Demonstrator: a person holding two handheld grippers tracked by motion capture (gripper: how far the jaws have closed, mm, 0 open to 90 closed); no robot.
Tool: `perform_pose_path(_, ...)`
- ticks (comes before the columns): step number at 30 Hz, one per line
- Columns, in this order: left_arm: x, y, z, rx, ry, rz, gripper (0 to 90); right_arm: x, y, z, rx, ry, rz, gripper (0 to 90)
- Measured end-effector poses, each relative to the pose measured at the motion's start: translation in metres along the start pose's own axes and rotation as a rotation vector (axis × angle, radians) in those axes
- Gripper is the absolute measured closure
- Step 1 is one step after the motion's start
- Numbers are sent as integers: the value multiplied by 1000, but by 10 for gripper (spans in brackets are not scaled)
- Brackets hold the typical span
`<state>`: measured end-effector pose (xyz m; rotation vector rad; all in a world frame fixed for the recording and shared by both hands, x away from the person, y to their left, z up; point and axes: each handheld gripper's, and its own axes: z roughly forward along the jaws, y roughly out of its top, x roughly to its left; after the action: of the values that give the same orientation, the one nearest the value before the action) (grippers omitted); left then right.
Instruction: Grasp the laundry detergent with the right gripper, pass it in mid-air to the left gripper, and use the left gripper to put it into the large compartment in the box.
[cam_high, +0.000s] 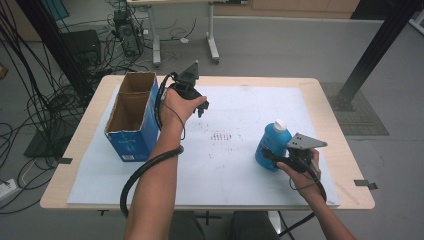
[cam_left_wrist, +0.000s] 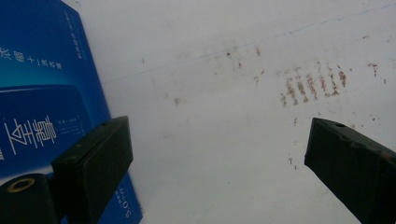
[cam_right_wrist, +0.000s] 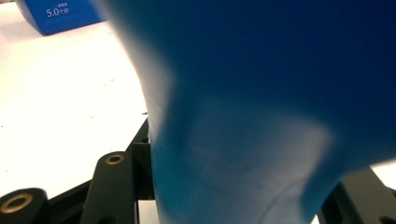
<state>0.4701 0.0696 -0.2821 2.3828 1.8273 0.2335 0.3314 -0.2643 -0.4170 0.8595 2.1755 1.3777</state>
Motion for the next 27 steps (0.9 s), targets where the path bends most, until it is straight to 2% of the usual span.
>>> perform_pose_path(8, 0, -2, 4, 19, -16, 25, 80, -2, 1, 0, 8, 12, 6, 442)
perform_pose_path(11, 0, -2, 1, 19, -24, 43, 80, -3, 3, 1, 16, 19, 8, 443)
perform_pose_path(12, 1, 0, -4, 20, -20, 62, 80, -5, 5, 2, 31, 27, 1, 443)
perform_pose_path(13, 1, 0, -4, 20, -20, 62, 80, -6, 7, 2, 43, 35, -3, 443)
perform_pose_path(15, 2, 1, -13, 21, -19, 98, 80, -7, 10, 3, 60, 50, -4, 444)
perform_pose_path(16, 2, 1, -13, 21, -19, 98, 80, -7, 10, 3, 60, 50, -4, 444)
perform_pose_path(19, 5, 2, -26, 12, -25, 153, 80, -10, 19, 5, 78, 91, 30, 445)
perform_pose_path(20, 5, 2, -26, 12, -25, 153, 80, -10, 19, 5, 78, 91, 30, 445)
perform_pose_path(25, 11, 2, -46, 12, -24, 229, 79, -19, 44, 7, 84, 121, 53, 444)
perform_pose_path(26, 11, 2, -46, 12, -24, 229, 79, -21, 50, 8, 87, 130, 57, 444)
perform_pose_path(27, 13, 3, -52, 19, -28, 259, 79, -23, 54, 8, 89, 135, 57, 444)
